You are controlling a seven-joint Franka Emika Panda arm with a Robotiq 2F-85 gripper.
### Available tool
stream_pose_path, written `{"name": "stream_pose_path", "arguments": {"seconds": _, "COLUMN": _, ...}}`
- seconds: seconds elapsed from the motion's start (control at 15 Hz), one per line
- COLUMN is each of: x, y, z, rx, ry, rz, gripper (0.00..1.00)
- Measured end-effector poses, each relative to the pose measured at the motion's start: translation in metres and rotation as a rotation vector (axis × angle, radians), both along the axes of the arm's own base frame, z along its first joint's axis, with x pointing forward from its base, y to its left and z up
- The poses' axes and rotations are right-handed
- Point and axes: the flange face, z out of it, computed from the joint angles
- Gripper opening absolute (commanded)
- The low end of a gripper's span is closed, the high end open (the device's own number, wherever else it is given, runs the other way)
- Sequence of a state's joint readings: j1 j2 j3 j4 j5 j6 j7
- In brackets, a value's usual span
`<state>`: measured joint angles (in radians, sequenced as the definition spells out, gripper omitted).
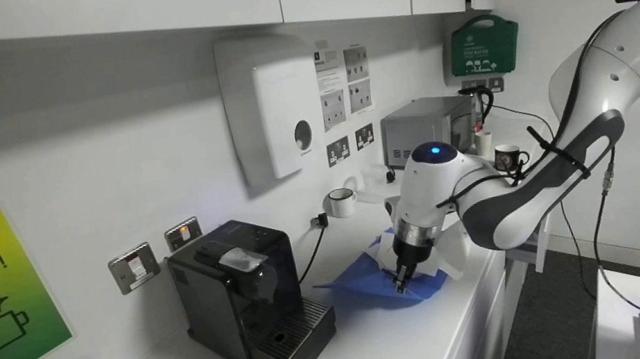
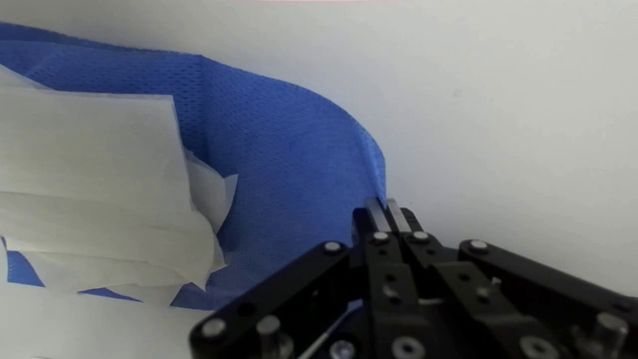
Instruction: Unfold the blue placemat, place the white napkins on the mat then fold the mat in half
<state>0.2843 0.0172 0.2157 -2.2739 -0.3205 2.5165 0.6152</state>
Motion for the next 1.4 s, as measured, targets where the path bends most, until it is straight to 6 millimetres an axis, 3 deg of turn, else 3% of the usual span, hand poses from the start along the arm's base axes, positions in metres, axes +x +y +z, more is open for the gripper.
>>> {"name": "stream_pose_path", "arguments": {"seconds": 0.8, "x": -0.040, "y": -0.007, "z": 0.013, "rx": 0.027, "ry": -0.036, "rz": -0.087, "gripper": 0.00}}
{"name": "stream_pose_path", "arguments": {"seconds": 1.4, "x": -0.043, "y": -0.022, "z": 0.005, "rx": 0.058, "ry": -0.030, "rz": -0.126, "gripper": 0.01}}
